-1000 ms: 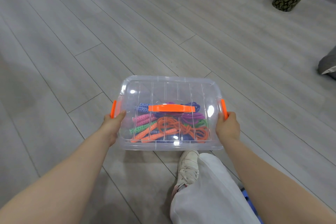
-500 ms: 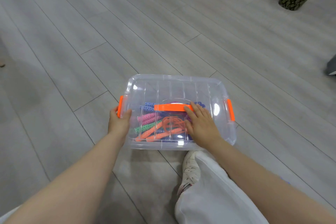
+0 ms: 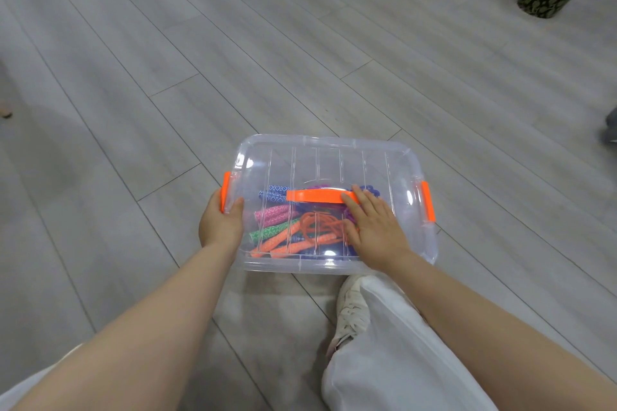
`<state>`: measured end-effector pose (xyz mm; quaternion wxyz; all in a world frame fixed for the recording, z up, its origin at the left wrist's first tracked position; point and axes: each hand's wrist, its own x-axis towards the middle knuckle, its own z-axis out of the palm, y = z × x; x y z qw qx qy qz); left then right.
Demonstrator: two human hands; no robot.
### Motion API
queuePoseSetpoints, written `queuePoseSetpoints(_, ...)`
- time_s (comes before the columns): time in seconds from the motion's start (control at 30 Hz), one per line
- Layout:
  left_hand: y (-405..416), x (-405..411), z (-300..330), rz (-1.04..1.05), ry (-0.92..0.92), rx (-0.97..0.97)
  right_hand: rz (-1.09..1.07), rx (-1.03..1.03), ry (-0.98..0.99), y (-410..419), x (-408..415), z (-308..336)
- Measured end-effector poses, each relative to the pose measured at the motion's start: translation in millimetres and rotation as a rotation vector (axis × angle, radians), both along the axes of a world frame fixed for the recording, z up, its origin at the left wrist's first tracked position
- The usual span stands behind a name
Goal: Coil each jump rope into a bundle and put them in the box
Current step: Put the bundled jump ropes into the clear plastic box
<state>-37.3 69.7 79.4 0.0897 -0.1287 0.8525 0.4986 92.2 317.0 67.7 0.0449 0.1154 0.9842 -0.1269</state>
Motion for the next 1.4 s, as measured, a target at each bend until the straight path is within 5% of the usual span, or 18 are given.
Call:
queuePoseSetpoints(0.37,2.5,-0.9,-1.7,-0.112,0.052,-0.133,0.009,-0.009,-0.003,1.1,0.2,1.5)
queuePoseSetpoints(0.5,-1.4,-7.7,0.4,-0.346,-0.022,-0.443,0.045,-0.062,-0.013,3.0,0.8,10.7)
queuePoseSetpoints(0.57,-7.2,-2.1,8.4,-0.442,0.125,-0.628,0.071,-0.088,0.025,5.6,12.4,16.1)
queuePoseSetpoints(0.67,-13.1,17.7,14.9,-0.840,0.491,-0.617,0.112,-0.042,0.092,10.8,46.5,18.7)
queuePoseSetpoints(0.77,-16.3,39.8,6.8,-1.231,0.493,-0.714,0.199,0.077,0.000,19.9,69.7,16.3)
queuePoseSetpoints(1.2,-9.8,-52.3,33.6,-1.269,0.227,-1.044,0.264,0.189,-0.239,-0.9,-47.7,38.2)
queuePoseSetpoints(1.4,-18.0,-120.5,18.8,-1.181,0.331,-1.073,0.263,0.248,-0.214,-7.2,-125.0,31.7)
